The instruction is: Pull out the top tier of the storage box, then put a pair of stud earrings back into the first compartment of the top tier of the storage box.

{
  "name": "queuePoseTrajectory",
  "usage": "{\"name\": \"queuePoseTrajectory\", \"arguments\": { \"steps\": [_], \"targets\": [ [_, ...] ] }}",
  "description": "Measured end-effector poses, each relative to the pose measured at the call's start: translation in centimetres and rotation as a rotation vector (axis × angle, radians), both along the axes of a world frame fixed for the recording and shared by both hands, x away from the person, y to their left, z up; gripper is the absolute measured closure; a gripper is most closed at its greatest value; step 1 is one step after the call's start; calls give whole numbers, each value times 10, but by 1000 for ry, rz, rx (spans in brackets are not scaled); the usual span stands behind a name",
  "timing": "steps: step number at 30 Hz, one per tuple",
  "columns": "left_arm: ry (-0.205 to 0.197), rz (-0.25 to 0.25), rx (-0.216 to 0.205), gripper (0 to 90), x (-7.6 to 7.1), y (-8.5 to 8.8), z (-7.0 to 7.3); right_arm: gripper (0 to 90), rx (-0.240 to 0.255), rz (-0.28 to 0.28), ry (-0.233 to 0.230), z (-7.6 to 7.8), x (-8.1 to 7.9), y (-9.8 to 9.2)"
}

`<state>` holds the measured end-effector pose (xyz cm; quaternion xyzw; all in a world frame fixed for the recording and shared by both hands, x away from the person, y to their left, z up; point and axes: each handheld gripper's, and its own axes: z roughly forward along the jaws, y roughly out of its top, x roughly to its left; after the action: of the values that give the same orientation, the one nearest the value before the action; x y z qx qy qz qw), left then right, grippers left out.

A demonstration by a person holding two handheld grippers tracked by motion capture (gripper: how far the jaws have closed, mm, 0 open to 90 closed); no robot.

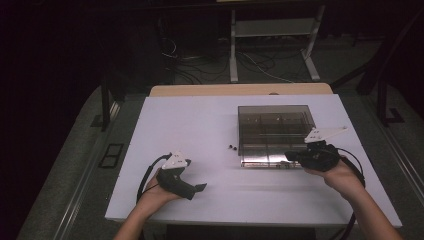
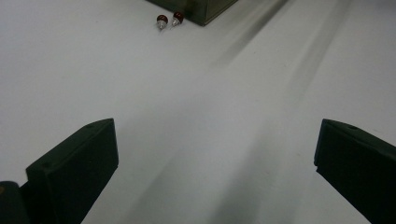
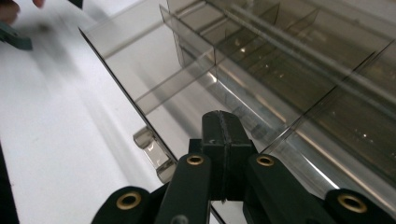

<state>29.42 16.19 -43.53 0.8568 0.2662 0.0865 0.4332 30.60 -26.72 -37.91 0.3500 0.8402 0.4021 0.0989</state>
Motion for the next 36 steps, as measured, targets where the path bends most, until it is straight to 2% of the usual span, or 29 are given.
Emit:
{"name": "queuePoseTrajectory", "arguments": {
  "steps": [9,17,20,25,33,36],
  "targets": [
    [0,7,-13,0,-1,0,-1,888,33,-18,-26,12,-2,-11],
    [5,4,-1,0,0,1,0,875,50,-46,-43,17,-3,-23],
    [2,4,0,0,-1,0,0,797,58,-58,-52,19,-4,-28],
    [1,6,-6,0,-1,0,0,584,79,-74,-72,25,-6,-38],
    [4,8,-8,0,-1,0,0,395,96,-105,-94,22,-16,-56],
    [4,8,-8,0,-1,0,1,334,86,-108,-109,20,-21,-60]
  ]
}}
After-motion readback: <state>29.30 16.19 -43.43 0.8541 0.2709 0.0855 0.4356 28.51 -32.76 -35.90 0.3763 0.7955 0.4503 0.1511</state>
